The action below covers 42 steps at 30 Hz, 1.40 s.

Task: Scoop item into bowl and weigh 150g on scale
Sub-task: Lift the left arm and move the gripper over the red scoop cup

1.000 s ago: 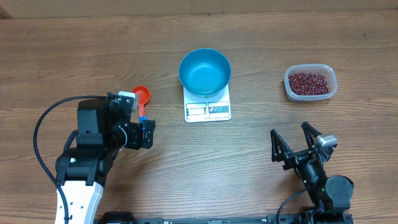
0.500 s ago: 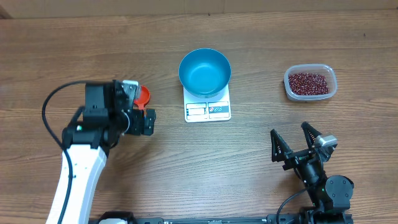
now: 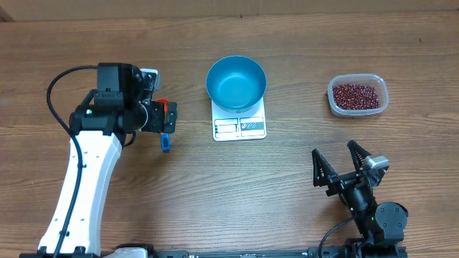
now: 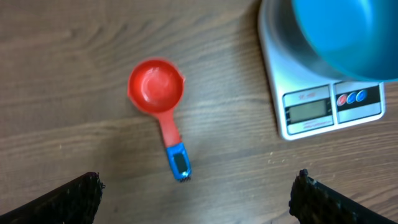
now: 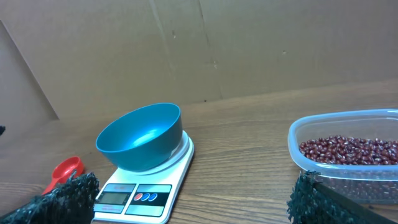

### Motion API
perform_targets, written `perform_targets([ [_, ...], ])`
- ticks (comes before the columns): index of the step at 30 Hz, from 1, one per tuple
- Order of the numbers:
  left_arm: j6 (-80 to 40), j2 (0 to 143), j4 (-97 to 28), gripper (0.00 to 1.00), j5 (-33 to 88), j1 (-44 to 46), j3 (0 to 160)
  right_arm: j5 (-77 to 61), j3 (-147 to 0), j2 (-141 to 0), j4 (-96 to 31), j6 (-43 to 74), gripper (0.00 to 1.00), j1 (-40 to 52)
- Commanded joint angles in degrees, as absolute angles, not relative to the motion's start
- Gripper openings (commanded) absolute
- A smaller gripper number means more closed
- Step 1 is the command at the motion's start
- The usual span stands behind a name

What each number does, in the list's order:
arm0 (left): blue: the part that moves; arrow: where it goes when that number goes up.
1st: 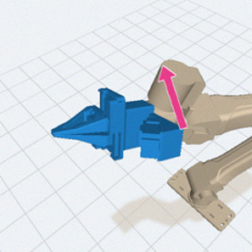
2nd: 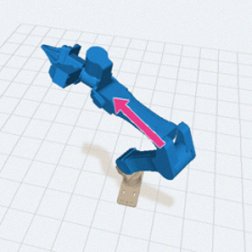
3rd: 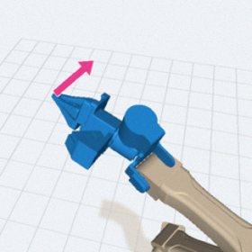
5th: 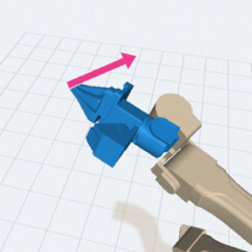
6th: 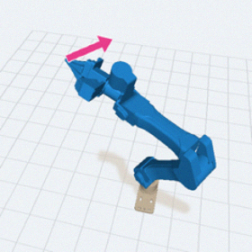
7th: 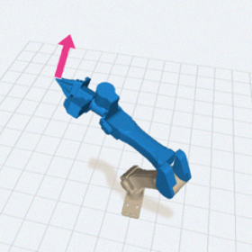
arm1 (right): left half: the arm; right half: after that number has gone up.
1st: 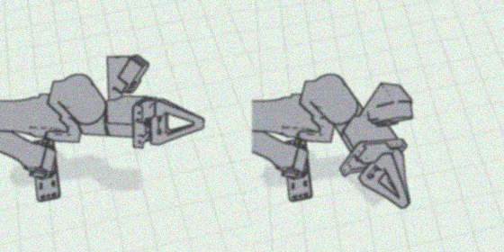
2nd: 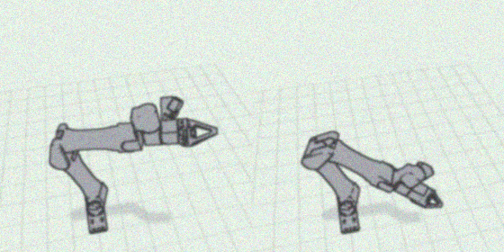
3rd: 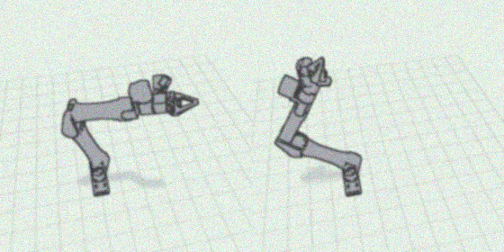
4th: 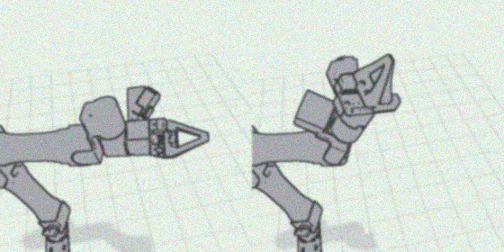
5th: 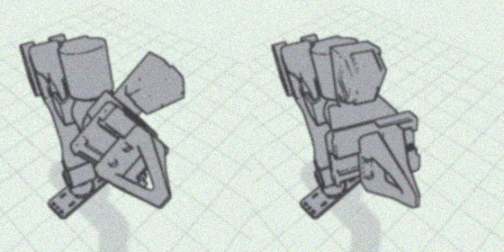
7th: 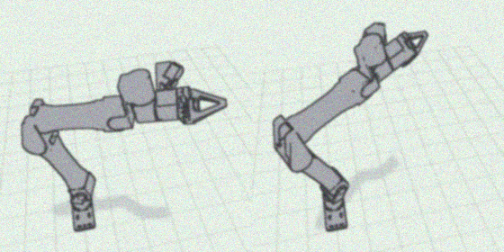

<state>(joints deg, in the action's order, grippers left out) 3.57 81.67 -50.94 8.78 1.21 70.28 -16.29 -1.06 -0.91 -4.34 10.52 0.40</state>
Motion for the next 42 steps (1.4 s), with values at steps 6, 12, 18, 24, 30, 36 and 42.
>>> perform_targets([
  [6,4.3,85.1,-54.4,1.00,10.5,-3.6,72.2,-16.1,-0.8,-0.9,-4.2,10.9,1.00,0.3],
  [12,5.1,86.5,-56.6,1.00,7.9,-5.6,72.2,-16.1,-0.8,-0.9,-4.2,10.9,1.00,0.3],
  [18,5.2,86.9,-56.0,1.00,7.3,-6.0,72.2,-16.1,-0.8,-0.9,-4.2,10.9,1.00,0.3],
  [24,5.4,86.9,-54.9,0.99,7.3,-6.0,72.2,-16.1,-0.8,-0.9,-4.2,10.9,1.00,0.3],
  [30,5.9,87.0,-54.5,1.00,7.5,-6.3,72.3,-16.1,-0.8,-0.9,-4.2,10.9,1.00,0.3],
  [36,5.9,90.9,-56.9,1.00,7.7,-6.5,75.4,-16.1,-0.8,-0.9,-4.2,10.9,1.00,0.3],
  [42,6.2,98.3,-59.4,1.00,8.9,-6.5,80.6,-16.1,-0.8,-0.9,-4.2,10.9,1.00,0.3],
])
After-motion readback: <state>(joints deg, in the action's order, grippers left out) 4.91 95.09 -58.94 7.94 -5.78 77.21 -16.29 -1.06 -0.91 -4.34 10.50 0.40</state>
